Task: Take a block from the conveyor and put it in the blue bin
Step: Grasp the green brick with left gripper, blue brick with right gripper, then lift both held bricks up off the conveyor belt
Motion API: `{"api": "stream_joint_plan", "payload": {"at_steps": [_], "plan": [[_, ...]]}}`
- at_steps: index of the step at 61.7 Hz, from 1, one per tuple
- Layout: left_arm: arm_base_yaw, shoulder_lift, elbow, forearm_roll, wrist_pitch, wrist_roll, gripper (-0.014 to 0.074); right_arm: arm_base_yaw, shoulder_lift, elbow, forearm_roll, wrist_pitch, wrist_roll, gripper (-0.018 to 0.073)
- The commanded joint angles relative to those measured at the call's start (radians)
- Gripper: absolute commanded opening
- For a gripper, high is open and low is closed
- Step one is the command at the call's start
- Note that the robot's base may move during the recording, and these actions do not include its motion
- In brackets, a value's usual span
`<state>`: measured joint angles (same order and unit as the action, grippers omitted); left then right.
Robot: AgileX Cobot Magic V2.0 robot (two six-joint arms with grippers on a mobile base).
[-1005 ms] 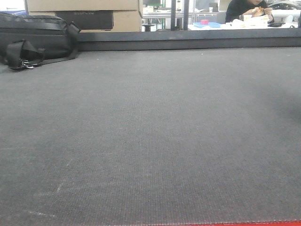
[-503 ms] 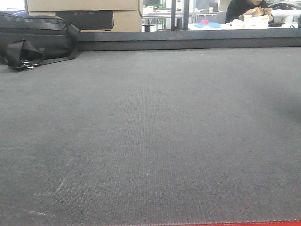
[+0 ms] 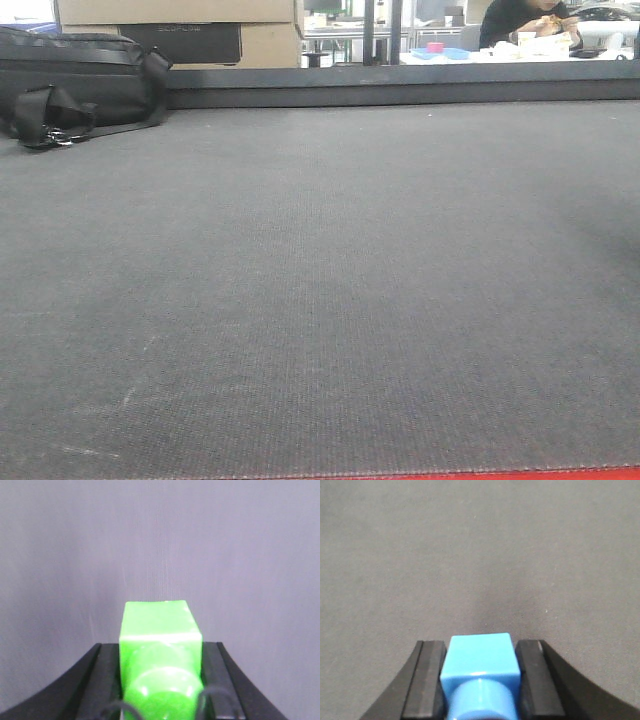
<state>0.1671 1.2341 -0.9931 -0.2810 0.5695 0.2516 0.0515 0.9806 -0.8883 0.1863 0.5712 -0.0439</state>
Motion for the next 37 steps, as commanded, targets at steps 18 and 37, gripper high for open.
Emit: {"api": "stream_joint_plan", "payload": {"at_steps": [18, 37], "plan": [[-0.005, -0.489, 0.449, -0.021, -0.408, 0.009, -0.0111, 0.002, -0.230, 0.357, -0.057, -0.350, -0.011, -0.0162], [-0.003, -0.779, 0.538, -0.019, -0.445, 0.009, -0.0111, 0.002, -0.244, 0.352, -0.094, -0.521, -0.011, -0.0162]]}}
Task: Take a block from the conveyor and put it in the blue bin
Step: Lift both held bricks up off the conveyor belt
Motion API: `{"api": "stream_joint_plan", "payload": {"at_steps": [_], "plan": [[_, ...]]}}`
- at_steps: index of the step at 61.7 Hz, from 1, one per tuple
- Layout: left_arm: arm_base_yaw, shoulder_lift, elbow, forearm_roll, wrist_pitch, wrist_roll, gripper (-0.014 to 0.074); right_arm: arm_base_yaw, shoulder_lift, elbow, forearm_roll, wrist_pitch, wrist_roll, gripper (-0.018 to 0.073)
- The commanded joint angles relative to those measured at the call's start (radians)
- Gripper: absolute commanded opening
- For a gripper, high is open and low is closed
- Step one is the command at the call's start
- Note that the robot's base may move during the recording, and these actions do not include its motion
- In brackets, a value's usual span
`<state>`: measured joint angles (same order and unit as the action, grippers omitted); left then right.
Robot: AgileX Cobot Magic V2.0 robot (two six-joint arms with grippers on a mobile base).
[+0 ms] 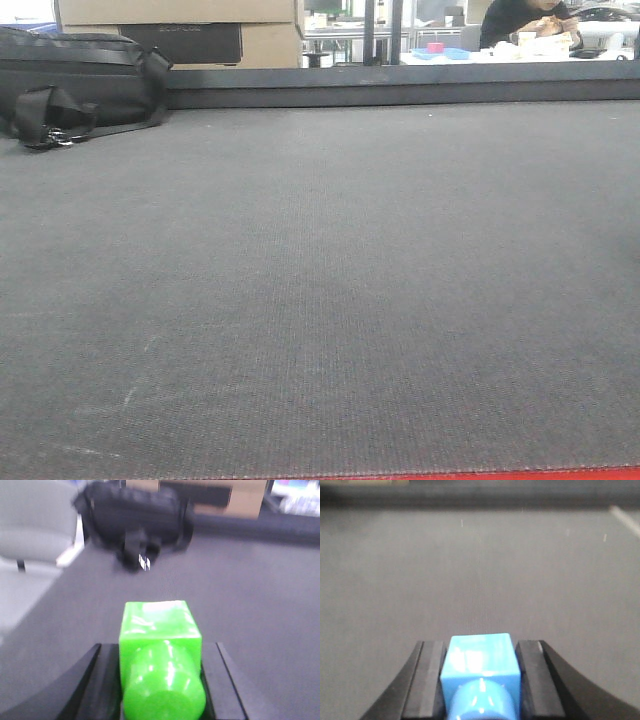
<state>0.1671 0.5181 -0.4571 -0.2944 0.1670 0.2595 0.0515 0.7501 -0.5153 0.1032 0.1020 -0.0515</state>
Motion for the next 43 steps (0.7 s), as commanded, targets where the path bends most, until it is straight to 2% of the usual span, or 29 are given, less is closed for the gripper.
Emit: {"api": "stream_joint_plan", "payload": {"at_steps": [1, 18, 29, 43], "plan": [[-0.003, -0.080, 0.002, -0.006, -0.045, 0.001, -0.0111, 0.002, -0.019, -0.025, -0.011, -0.051, -0.004, -0.0162], [-0.003, -0.256, 0.002, -0.008, 0.003, 0.001, -0.0111, 0.002, -0.187, -0.032, -0.011, 0.026, -0.004, -0.0162], [-0.003, -0.274, 0.003, -0.008, 0.043, 0.001, -0.0111, 0.002, -0.320, -0.032, -0.011, 0.128, -0.004, -0.0162], [-0.003, -0.274, 0.003, -0.008, 0.047, 0.001, -0.0111, 0.002, -0.423, -0.032, -0.011, 0.119, -0.004, -0.0162]]}}
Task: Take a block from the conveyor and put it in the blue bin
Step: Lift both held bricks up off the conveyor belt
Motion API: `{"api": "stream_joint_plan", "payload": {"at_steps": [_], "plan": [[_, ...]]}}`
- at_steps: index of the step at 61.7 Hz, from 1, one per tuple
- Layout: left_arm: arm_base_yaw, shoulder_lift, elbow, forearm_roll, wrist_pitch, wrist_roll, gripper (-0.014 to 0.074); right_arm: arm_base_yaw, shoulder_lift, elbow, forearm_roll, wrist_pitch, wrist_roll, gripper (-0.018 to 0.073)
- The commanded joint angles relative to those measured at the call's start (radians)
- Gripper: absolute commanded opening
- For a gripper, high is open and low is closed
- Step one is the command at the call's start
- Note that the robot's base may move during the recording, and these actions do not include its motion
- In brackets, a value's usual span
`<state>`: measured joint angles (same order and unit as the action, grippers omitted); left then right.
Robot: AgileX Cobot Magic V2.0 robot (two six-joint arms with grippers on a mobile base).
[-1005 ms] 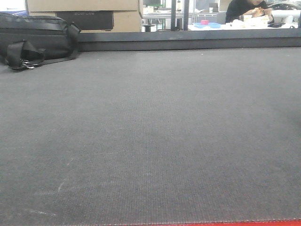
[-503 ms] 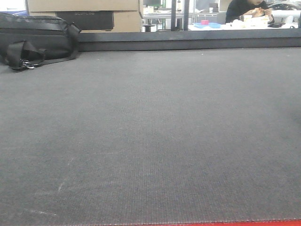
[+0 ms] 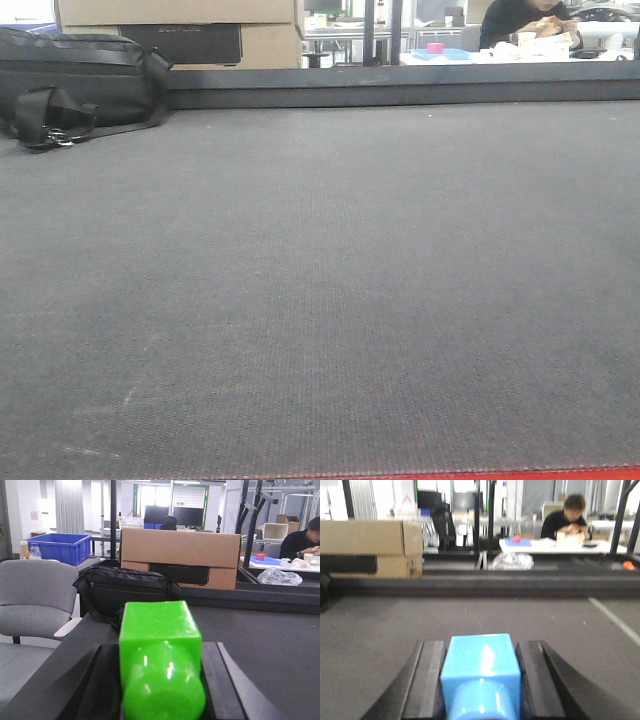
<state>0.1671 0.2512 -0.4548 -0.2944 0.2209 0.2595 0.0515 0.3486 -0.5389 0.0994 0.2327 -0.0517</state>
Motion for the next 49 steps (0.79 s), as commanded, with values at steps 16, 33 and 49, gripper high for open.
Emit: {"api": "stream_joint_plan", "payload": {"at_steps": [16, 33, 49], "plan": [[-0.003, -0.007, 0.001, -0.008, -0.007, 0.001, -0.0111, 0.002, -0.033, -0.008, -0.007, -0.015, -0.003, -0.0162], [-0.003, -0.007, 0.001, -0.008, -0.007, 0.001, -0.0111, 0.002, -0.033, -0.008, -0.007, -0.015, -0.003, -0.0162], [-0.045, -0.062, 0.001, -0.008, -0.007, 0.001, -0.0111, 0.002, -0.033, -0.008, -0.007, -0.015, -0.003, -0.0162]]}}
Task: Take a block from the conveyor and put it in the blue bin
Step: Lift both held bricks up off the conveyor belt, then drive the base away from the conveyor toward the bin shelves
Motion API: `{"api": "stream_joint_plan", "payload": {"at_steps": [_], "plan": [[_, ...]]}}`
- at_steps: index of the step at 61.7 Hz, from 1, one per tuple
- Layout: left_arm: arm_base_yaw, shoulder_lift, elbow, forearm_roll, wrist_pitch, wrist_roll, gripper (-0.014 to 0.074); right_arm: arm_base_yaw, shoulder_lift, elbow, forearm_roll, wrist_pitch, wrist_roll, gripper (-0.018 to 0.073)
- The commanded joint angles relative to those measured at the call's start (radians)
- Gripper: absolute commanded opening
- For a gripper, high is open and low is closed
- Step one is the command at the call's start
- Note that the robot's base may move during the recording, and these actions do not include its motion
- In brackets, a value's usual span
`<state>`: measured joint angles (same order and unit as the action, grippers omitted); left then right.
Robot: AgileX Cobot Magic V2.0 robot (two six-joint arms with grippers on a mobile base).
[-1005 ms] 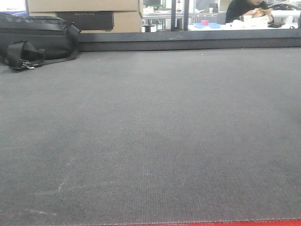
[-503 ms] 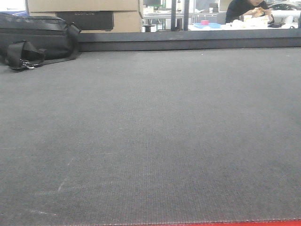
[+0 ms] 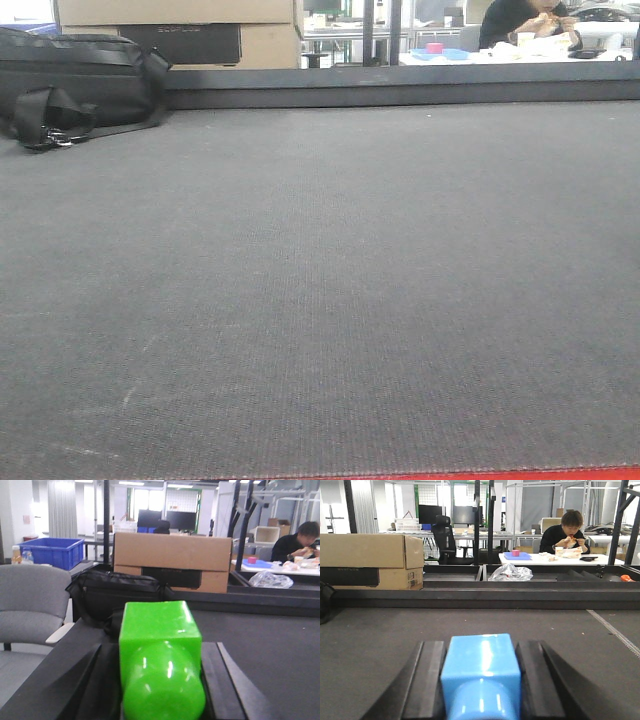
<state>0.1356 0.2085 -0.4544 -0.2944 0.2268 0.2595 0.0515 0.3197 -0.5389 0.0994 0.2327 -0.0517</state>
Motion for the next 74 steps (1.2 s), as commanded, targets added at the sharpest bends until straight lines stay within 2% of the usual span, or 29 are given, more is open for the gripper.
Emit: {"api": "stream_joint_plan", "payload": {"at_steps": [1, 7, 15, 22, 74], "plan": [[-0.014, -0.023, 0.000, -0.008, -0.013, 0.001, -0.0111, 0.002, -0.004, -0.008, -0.007, -0.015, -0.003, -0.0162], [-0.025, -0.031, 0.000, -0.008, -0.013, 0.001, -0.0111, 0.002, -0.004, -0.008, -0.007, -0.015, -0.003, -0.0162], [-0.101, -0.040, 0.000, -0.008, -0.013, 0.001, -0.0111, 0.002, -0.004, -0.008, -0.007, -0.015, -0.003, -0.0162], [-0.134, -0.040, 0.000, -0.008, -0.013, 0.001, -0.0111, 0.002, -0.004, -0.008, -0.007, -0.015, -0.003, -0.0162], [-0.134, -0.051, 0.000, -0.008, -0.013, 0.001, -0.0111, 0.002, -0.004, -0.008, -0.007, -0.015, -0.003, -0.0162]]}}
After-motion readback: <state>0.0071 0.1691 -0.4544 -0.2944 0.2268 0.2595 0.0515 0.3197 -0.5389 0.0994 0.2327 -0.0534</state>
